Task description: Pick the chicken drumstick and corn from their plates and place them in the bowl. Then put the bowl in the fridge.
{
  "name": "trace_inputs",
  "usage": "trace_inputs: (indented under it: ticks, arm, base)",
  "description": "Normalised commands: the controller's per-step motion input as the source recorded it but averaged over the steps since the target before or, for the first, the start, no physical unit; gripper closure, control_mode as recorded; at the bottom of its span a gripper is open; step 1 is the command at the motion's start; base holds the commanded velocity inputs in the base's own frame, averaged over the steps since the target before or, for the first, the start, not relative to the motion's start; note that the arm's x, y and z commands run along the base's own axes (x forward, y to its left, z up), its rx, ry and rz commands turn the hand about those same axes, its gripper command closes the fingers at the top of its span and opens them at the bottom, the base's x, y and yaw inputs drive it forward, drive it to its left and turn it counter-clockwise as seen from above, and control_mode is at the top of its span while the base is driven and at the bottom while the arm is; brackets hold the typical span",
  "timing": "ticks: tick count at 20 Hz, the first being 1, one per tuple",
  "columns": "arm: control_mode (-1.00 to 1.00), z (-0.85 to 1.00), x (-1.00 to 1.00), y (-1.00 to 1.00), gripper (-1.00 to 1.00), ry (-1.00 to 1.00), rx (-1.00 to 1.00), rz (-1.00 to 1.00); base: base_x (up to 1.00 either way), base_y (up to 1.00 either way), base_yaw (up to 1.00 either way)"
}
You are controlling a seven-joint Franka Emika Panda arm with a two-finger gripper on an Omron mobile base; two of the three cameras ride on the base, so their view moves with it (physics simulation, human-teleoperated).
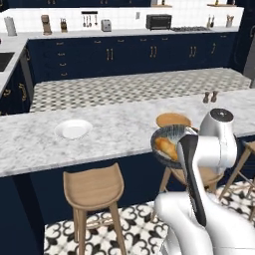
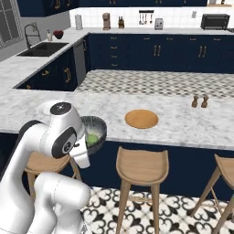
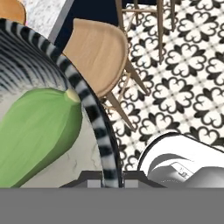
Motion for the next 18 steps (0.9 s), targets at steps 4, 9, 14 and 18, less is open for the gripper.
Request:
trace_inputs:
  ticks: [4, 9, 14, 18]
  arm:
    - [1.00, 0.00, 0.00, 0.00, 1.00, 0.00, 0.00, 0.00]
    - [1.00, 0.00, 0.00, 0.00, 1.00, 0.00, 0.00, 0.00]
    - [1.00, 0.00, 0.00, 0.00, 1.00, 0.00, 0.00, 0.00]
    - [1.00, 0.00, 0.00, 0.00, 1.00, 0.00, 0.00, 0.00]
  base:
    - [-0.47, -0.02, -0.34]
    - [-0.20, -0.01, -0.53]
    - [0.10, -0.06, -0.59]
    - [0.45, -0.11, -0.63]
